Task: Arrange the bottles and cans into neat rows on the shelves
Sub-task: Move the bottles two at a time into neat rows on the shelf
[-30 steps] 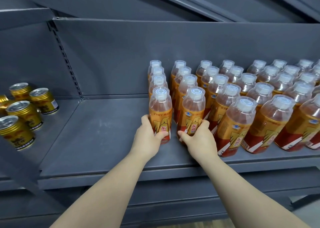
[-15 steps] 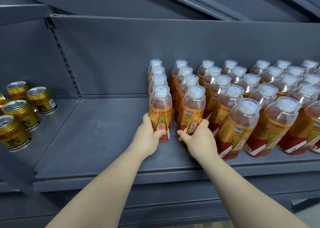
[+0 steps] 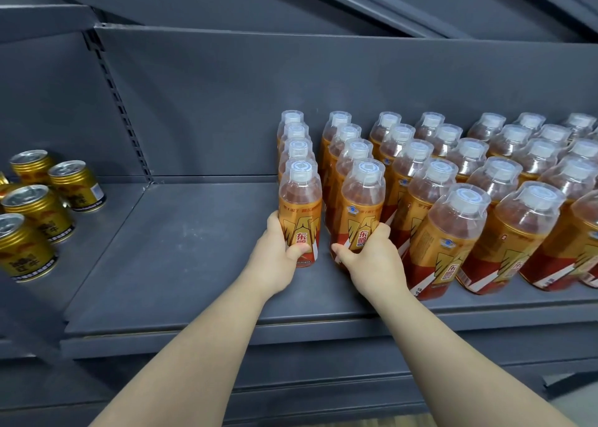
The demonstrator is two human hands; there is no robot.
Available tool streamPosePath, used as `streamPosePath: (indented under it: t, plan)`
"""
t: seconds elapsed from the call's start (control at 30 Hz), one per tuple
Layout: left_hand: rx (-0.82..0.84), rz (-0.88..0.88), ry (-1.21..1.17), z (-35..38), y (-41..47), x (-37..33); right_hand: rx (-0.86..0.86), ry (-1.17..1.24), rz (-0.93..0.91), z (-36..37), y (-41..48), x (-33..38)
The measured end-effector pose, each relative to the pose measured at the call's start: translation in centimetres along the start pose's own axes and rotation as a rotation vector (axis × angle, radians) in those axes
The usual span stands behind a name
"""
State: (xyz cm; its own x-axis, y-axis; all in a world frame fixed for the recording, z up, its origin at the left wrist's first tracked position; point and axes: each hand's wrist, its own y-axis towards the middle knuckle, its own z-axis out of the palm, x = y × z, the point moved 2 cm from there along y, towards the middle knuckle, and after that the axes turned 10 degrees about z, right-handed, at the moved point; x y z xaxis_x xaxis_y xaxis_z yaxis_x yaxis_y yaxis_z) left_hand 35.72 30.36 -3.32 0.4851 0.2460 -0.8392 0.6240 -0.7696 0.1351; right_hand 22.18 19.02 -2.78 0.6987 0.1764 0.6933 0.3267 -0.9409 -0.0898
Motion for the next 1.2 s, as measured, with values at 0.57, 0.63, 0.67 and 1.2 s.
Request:
streamPosePath:
  t: [0.57, 0.63, 0.67, 1.2]
  plan:
    - [0.021, -0.095, 0.029, -1.9, -1.7, -1.4, 0.063, 0.15, -0.015, -0.5, -0.3, -0.5]
    - [0.0, -0.081, 0.066, -2.1, -2.4, -1.5, 0.058, 0.152, -0.041, -0.7, -0.7, -0.7]
    - [-0.011, -0.075, 0.087, -2.2, -2.8, -1.6, 0.061, 0.16, -0.049, -0.8, -1.0, -0.8]
    - [0.189, 0.164, 0.725, -6.0, -11.5, -0.1, 0.11, -0.105, -0.208, 1.6, -10.5, -0.5]
